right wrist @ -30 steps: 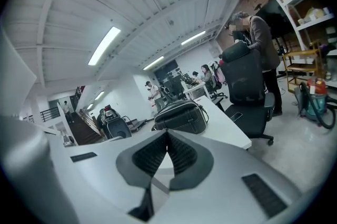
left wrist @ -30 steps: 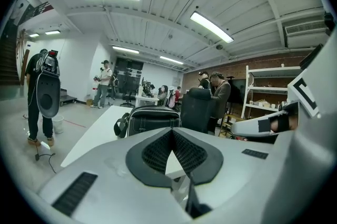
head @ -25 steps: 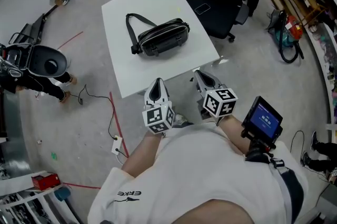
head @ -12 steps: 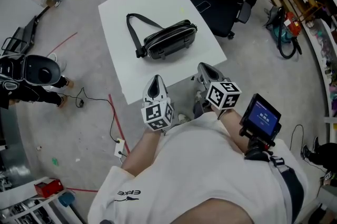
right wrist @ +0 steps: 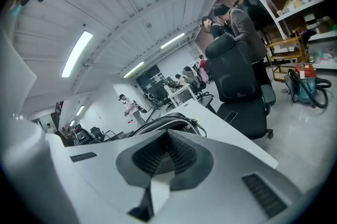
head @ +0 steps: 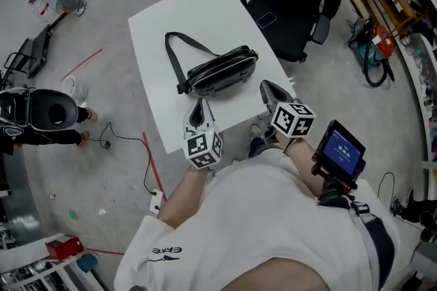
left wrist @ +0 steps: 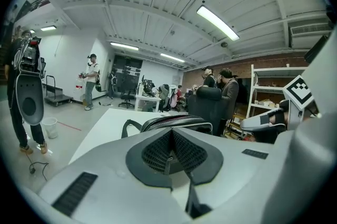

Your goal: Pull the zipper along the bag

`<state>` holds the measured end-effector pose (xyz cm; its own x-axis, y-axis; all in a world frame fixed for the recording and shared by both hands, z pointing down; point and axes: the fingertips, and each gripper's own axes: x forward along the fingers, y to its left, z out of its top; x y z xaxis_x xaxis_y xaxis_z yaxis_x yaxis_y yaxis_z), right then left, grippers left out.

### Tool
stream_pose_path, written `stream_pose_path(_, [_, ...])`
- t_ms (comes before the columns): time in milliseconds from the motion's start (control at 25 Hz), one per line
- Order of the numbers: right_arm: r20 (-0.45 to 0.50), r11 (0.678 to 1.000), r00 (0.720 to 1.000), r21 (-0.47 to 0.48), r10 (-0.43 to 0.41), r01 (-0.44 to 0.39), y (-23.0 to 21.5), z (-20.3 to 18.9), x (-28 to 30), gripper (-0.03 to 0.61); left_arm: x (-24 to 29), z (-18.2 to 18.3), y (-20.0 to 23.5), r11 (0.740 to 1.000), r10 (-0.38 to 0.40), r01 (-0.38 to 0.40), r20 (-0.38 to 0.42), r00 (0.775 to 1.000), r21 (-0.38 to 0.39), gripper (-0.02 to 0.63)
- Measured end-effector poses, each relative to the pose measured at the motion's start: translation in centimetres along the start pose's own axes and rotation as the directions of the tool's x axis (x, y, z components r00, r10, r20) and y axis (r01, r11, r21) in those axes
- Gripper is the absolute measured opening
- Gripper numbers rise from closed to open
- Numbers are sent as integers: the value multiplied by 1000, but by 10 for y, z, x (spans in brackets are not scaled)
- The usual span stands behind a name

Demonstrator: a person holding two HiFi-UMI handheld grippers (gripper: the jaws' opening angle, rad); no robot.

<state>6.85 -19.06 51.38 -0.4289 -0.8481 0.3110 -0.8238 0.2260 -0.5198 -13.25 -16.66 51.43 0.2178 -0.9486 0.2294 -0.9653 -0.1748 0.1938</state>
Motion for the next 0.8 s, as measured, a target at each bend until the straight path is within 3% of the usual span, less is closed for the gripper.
stream_pose_path(240, [3,999,1000,46,-2,2,-22,15,27,5,26,9,19,998,53,-53,-3,999,23,5])
stream_pose_path(520, [-5,996,1000,86,19,-19,-20,18,35,5,15,21,45,992,120,-120,-4,993,43,5])
stream_pose_path(800, [-73,987,995,150,64,-52,-73,25,88,8,71,14,46,982,182,-179,-46,982,62,5])
